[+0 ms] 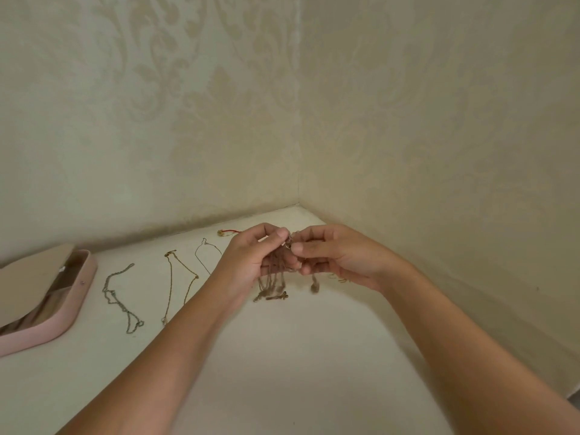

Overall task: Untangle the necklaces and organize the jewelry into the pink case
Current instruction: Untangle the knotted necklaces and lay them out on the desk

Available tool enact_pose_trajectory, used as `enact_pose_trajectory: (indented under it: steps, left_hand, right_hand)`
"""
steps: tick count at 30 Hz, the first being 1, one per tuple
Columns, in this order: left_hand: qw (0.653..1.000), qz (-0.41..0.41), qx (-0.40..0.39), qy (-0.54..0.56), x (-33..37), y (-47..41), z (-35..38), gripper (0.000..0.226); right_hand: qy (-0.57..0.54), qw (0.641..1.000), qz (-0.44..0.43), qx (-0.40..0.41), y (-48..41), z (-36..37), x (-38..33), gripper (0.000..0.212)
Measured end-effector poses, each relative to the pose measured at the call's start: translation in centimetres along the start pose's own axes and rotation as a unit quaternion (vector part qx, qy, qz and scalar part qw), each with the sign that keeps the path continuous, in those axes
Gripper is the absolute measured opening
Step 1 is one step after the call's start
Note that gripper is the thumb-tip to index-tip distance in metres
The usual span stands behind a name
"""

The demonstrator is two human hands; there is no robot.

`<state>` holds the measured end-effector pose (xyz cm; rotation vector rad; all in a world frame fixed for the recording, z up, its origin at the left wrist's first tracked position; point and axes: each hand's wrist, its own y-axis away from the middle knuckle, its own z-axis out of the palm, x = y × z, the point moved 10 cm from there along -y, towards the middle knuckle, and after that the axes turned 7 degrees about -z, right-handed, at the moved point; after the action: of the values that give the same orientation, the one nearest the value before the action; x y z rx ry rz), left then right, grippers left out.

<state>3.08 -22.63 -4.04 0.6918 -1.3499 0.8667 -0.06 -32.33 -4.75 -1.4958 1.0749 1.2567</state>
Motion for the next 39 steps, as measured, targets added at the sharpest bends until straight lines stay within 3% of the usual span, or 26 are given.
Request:
enact_pose_trajectory:
  steps: [8,14,19,27,33,39]
  left_hand:
    - [0.996,0.006,0.015,-0.084,-0.1,-0.1,-0.2,0.014]
    - [0.993,0.016,0.047,-0.111,-0.3,-0.6,-1.1,0.014]
    - [0.999,-0.034,0.027,-0.018,-1.2,-0.7,-1.1,0.02]
    - [0.999,-0.045,0.012,-0.001,-1.4,-0.7,-0.9,0.022]
    - [0.999,-0.044,0.027,0.001,-1.5,-0.7,-1.1,0.007]
    - [0.999,-0.037,0.023,-0.01,-1.4,-0.8,-0.9,0.007]
  right_hand:
    - [0.118,0.985,-0.031,0.122,0.3,-2.4,-0.9,0.01]
    - [0.093,0.987,-0.047,0.119,0.3,-2.2,-1.3,0.012]
    - [0.128,0.983,-0.037,0.123,0.1,-1.9,-1.0,0.008]
    - [0.142,0.981,-0.056,0.123,0.5,-2.2,-1.9,0.005]
    - [0.174,0.977,-0.032,0.121,0.3,-1.9,-1.2,0.012]
    - [0.2,0.966,-0.063,0.148,0.3,-2.3,-1.9,0.009]
